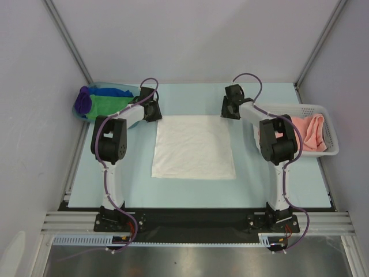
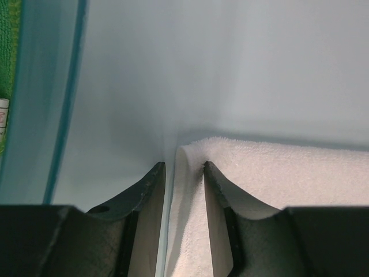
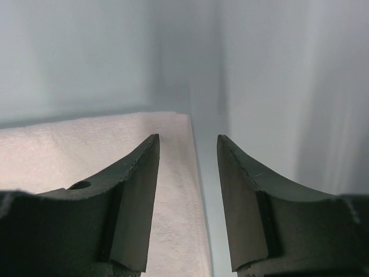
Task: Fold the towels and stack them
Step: Fold the towel
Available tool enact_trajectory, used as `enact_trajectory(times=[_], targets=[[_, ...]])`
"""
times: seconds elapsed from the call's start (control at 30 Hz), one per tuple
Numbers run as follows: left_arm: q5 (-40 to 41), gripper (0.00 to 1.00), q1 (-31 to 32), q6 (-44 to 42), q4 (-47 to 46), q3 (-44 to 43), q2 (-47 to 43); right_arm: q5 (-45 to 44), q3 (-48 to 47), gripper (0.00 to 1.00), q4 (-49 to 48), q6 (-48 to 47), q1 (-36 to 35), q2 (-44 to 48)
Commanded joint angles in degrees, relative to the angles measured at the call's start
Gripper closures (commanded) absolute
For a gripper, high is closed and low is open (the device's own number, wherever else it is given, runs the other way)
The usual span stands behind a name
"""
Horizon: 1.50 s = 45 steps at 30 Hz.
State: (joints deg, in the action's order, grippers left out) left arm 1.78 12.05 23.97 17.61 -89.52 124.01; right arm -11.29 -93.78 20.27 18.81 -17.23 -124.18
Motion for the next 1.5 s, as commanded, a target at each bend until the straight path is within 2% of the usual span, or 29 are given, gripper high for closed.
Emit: enact_trajectory(times=[0.0, 0.23, 0.57, 0.6, 0.67, 0.7, 0.77, 0.8, 0.83, 1.17, 1.47], targets=[[-1.1, 0.61, -0.5, 0.4, 0.5, -1.2, 1.8, 3.2, -0.9, 0.51, -3.5, 0.2, 0.1, -0.8], [-1.3, 0.64, -0.5, 1.0, 0.2, -1.0, 2.2, 3.6, -1.9, 0.54, -3.3, 0.5, -0.1, -3.0], [-1.3, 0.68, -0.3, 2.8, -1.2, -0.4, 2.9, 2.8, -2.1, 0.65, -3.8, 0.0, 0.2, -4.1], [-1.3, 0.72, -0.2, 2.9, -1.6, -0.3, 3.0, 3.1, -2.4, 0.67, -3.8, -0.1, 0.2, -4.1], [-2.8, 0.75, -0.1, 3.3, -2.2, -0.4, 3.2, 3.1, -2.7, 0.78, -4.0, -0.3, 0.2, -4.5], [-3.2, 0.81, -0.1, 3.4, -2.7, -0.4, 3.3, 3.1, -2.7, 0.82, -4.1, -0.3, 0.2, -4.6], [-3.9, 0.87, 0.0, 3.5, -3.9, -0.1, 3.3, 3.3, -2.8, 0.91, -4.4, -0.3, 0.5, -4.8], [-4.0, 0.95, 0.0, 3.5, -4.0, -0.2, 3.2, 3.6, -2.9, 0.94, -4.5, -0.3, 0.5, -4.8], [-4.2, 0.98, 0.0, 3.5, -4.4, -0.1, 3.0, 3.7, -2.8, 0.99, -4.8, -0.3, 0.7, -4.7], [-6.7, 1.0, 0.0, 2.9, -15.9, 5.1, -3.6, 3.6, 0.3, 1.0, -9.1, -0.4, 2.6, 0.7], [-8.4, 1.0, 0.0, 3.2, -23.5, 12.0, -11.8, 4.4, 8.7, 1.0, -15.8, 0.4, 2.9, 9.1]])
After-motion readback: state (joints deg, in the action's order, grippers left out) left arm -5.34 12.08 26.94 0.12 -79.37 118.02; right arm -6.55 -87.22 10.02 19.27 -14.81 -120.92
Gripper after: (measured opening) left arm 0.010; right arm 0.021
